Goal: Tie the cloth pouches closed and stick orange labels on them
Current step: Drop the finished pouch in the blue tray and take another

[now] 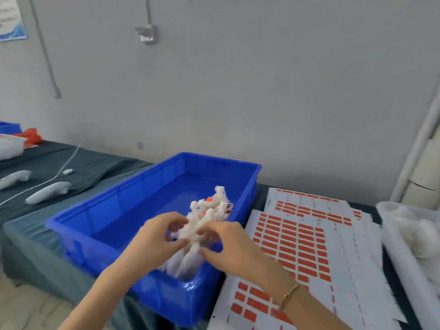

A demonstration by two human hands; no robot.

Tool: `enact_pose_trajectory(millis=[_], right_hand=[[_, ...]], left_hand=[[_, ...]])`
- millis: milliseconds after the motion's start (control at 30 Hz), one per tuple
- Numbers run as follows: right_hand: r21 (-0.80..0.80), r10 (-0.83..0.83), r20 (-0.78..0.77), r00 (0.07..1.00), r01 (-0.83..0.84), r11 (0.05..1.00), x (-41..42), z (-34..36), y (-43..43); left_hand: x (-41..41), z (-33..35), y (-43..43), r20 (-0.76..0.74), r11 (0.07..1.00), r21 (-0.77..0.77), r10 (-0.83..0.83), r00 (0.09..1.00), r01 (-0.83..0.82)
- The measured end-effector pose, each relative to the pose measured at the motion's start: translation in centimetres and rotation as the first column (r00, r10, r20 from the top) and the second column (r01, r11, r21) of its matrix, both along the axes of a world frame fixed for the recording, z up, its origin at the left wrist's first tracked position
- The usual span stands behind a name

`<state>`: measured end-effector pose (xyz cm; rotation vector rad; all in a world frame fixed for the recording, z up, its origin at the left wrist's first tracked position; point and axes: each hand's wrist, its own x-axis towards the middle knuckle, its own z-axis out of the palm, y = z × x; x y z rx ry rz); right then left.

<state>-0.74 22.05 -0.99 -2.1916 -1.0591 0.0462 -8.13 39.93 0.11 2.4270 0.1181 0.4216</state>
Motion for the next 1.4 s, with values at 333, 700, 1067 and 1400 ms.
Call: enact_pose_trajectory(millis=[333, 700, 1067, 1400], right_hand=[[0.27, -0.46, -0.102, 0.882, 0.47, 0.84, -3.8, -0.1, -16.5], [0.155, -0.878, -0.019, 0.478, 0.869, 0.47, -7.9, 1.0, -39.8], [-0.37, -0.929, 0.073, 0.363, 0.875, 0.312, -3.7, -1.3, -49.7], [-0.549, -0.841, 0.33, 0.428, 0.812, 0.198, -0.3, -3.1, -49.0]], left_hand=[[2.6, 2.0, -20.2, 0.23, 0.887, -0.154, -0.395, 0.889, 0.434], [6.6, -1.0, -41.5, 0.109, 0.536, -0.145, -0.827, 0.552, 0.832], [11.7, -3.6, -54.9, -0.249, 0.466, 0.243, -0.817, 0.519, 0.851], [13.3, -5.7, -56.9, -0.291, 0.501, 0.327, -0.753, 0.59, 0.801]])
